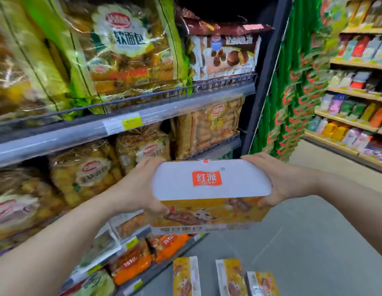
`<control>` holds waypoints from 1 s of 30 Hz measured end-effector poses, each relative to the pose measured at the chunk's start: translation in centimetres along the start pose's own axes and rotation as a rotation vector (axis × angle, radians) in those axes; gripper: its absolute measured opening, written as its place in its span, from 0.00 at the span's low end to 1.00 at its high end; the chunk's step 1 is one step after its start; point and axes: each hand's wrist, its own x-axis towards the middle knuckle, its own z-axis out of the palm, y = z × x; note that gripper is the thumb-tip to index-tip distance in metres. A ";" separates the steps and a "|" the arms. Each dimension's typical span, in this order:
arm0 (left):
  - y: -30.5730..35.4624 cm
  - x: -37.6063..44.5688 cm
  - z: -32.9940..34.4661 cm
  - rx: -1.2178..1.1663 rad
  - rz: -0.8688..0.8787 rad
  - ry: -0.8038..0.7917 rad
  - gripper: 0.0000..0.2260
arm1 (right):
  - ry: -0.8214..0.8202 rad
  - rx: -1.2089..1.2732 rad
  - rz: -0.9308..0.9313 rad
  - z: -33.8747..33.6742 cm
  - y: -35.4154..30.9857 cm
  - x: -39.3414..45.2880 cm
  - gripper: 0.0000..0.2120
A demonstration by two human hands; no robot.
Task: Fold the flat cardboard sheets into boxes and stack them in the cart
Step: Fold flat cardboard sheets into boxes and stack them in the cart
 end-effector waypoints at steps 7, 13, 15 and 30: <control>-2.5 -12.5 0.7 -0.053 -0.272 0.099 0.58 | -0.176 -0.100 -0.237 3.6 -6.8 2.1 0.52; -5.4 -23.0 0.1 -0.090 -0.482 0.216 0.58 | -0.286 -0.189 -0.402 6.5 -15.6 4.4 0.54; -6.7 -27.4 -0.2 -0.089 -0.552 0.271 0.58 | -0.299 -0.203 -0.491 7.7 -19.7 5.2 0.50; -16.4 -65.2 -4.8 -0.158 -1.096 0.458 0.53 | -0.543 -0.324 -0.984 22.4 -59.8 4.0 0.44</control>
